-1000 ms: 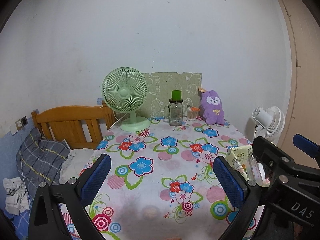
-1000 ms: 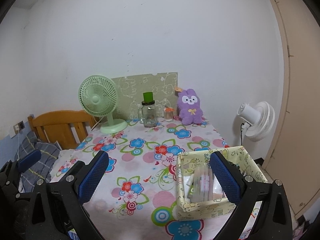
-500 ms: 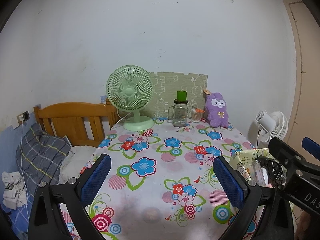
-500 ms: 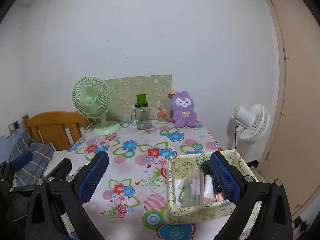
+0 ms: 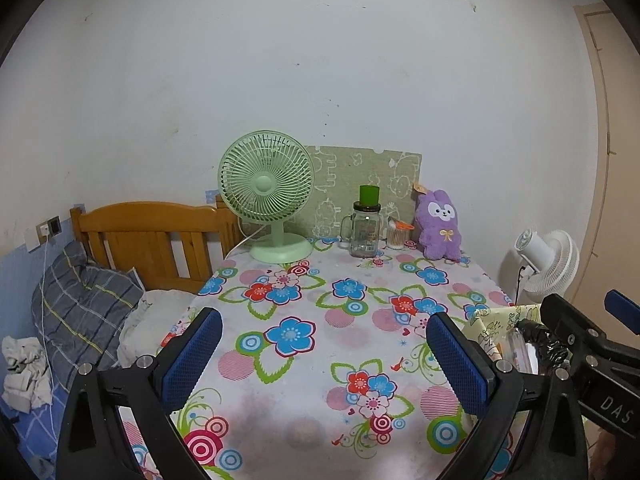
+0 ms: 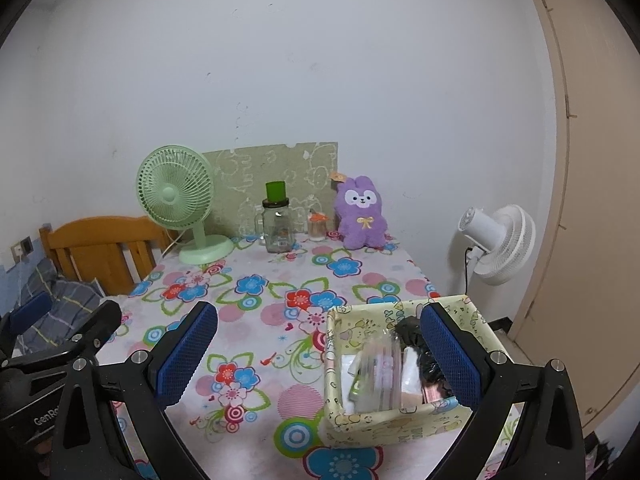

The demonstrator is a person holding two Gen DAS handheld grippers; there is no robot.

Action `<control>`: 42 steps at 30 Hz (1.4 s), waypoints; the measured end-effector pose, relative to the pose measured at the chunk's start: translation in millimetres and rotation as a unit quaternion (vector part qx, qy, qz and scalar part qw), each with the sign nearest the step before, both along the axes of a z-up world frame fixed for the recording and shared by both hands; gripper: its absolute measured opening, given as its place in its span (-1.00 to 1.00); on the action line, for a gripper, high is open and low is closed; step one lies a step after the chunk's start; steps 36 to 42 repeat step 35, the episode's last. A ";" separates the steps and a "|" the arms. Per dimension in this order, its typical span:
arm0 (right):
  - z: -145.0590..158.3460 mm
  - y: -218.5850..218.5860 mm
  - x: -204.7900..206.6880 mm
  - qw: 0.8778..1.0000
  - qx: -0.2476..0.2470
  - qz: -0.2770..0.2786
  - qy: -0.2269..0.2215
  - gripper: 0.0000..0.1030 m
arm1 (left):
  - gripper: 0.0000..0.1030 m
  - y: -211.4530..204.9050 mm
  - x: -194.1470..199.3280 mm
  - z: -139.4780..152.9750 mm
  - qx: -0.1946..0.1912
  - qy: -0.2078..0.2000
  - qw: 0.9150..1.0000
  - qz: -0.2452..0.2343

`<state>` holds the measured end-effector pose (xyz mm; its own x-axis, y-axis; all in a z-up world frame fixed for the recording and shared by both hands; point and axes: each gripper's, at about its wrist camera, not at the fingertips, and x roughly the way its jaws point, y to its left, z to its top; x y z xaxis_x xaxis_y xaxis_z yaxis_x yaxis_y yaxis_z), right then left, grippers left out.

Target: Organize soft objects

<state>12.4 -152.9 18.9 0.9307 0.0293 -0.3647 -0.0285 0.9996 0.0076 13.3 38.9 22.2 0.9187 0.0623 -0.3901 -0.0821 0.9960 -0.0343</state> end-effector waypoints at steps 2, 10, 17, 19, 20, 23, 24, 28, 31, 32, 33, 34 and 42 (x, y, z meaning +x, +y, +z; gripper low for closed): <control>-0.2 -0.1 -0.1 1.000 0.001 0.001 0.000 0.99 | 0.99 1.0 1.0 0.3 -0.001 0.001 1.000 0.000; -0.1 -0.6 -0.4 1.000 0.002 0.002 0.000 0.99 | 0.99 2.0 0.7 0.7 0.000 0.001 1.000 -0.001; -0.2 -0.6 -0.2 1.000 0.001 0.002 0.000 0.99 | 0.99 2.6 0.4 0.7 0.000 0.002 1.000 0.000; -0.2 -0.6 -0.3 1.000 0.002 0.002 0.000 0.99 | 0.99 2.4 0.5 0.7 0.000 0.002 1.000 -0.001; -0.2 -0.5 -0.3 1.000 0.001 0.002 0.000 0.99 | 0.99 2.9 0.5 0.9 0.001 0.002 1.000 0.000; -0.2 -1.0 -0.5 1.000 0.002 0.003 0.000 0.99 | 0.99 2.1 0.7 0.6 0.000 0.002 1.000 0.000; -0.2 -0.8 -0.6 1.000 0.002 0.002 0.000 0.99 | 0.99 2.3 0.7 0.7 0.000 0.002 1.000 0.000; -0.4 -0.9 -0.7 1.000 0.002 0.002 0.000 0.99 | 0.99 3.0 0.0 -0.7 0.000 0.004 1.000 0.000; -0.3 -0.9 -0.9 1.000 0.001 0.002 0.000 0.99 | 0.99 3.3 -0.1 -0.8 0.000 0.004 1.000 -0.001; -0.3 -0.9 -0.8 1.000 0.002 0.002 0.000 0.99 | 0.99 3.0 0.0 -1.4 0.001 0.004 1.000 -0.002; -0.3 -0.8 -0.8 1.000 0.002 0.003 0.001 0.99 | 0.99 3.2 0.3 -2.0 0.001 0.005 1.000 -0.002; -0.4 -1.0 -0.5 1.000 0.001 0.002 0.001 0.99 | 0.99 3.5 0.6 -2.8 0.000 0.007 1.000 -0.003; -0.6 -0.9 -0.3 1.000 0.001 0.002 0.002 0.99 | 0.99 3.7 1.0 -3.7 0.000 0.008 1.000 -0.004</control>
